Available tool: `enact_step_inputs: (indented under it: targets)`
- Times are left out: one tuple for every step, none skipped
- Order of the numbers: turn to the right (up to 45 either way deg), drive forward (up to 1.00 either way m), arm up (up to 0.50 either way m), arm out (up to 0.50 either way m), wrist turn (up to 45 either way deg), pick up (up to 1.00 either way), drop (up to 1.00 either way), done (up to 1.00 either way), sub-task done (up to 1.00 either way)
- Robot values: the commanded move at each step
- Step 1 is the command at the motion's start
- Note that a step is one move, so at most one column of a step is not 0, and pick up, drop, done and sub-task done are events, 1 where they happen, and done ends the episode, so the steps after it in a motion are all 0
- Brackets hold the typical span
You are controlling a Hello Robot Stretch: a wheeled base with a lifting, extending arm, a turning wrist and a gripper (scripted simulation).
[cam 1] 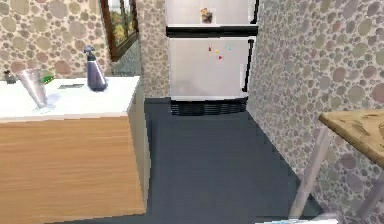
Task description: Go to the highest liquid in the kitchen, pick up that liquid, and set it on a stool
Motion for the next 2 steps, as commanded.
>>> enact_step_inputs:
  targets:
    - [0.0, 0.20, 0.00, 0.00, 0.0, 0.00, 0.00, 0.00, 0.00]
    - [45.0, 0.00, 0.00, 0.00, 0.0, 0.00, 0.00, 0.00, 0.00]
